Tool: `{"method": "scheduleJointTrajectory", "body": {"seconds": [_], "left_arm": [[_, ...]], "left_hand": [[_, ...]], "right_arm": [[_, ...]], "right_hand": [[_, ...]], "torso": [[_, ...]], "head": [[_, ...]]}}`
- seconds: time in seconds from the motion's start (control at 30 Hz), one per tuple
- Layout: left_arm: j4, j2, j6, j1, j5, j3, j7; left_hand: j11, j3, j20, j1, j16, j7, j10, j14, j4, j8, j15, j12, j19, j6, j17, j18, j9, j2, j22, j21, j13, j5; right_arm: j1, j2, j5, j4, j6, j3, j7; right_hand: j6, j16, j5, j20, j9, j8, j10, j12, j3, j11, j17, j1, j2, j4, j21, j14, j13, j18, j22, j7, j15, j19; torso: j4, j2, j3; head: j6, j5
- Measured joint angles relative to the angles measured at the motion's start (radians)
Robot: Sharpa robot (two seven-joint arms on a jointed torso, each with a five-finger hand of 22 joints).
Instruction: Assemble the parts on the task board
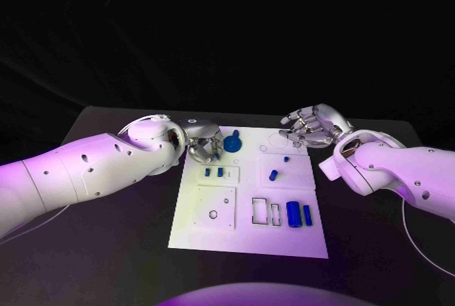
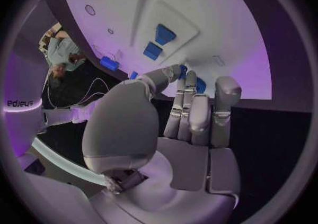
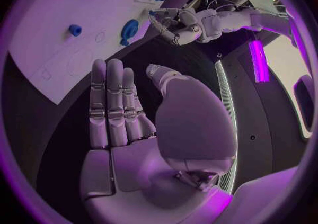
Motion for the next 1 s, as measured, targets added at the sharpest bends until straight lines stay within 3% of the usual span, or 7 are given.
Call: {"method": "scheduleJointTrajectory", "body": {"seconds": [1.0], "left_arm": [[-0.009,0.011,0.038,-0.004,0.002,0.000,-0.016]], "left_hand": [[-0.005,-0.003,0.000,0.000,0.000,-0.004,0.013,0.002,-0.003,-0.004,-0.002,-0.010,0.000,0.003,0.000,0.000,0.001,0.000,0.000,0.000,0.001,-0.005]], "right_arm": [[0.000,-0.001,0.000,0.001,0.000,0.000,0.000]], "right_hand": [[0.000,-0.003,0.000,0.000,0.000,0.000,0.000,0.000,0.001,0.000,0.001,0.000,0.000,-0.001,0.000,0.000,-0.001,0.000,-0.001,0.000,0.000,0.000]], "torso": [[0.0004,-0.001,-0.0001]], "head": [[-0.007,-0.004]]}}
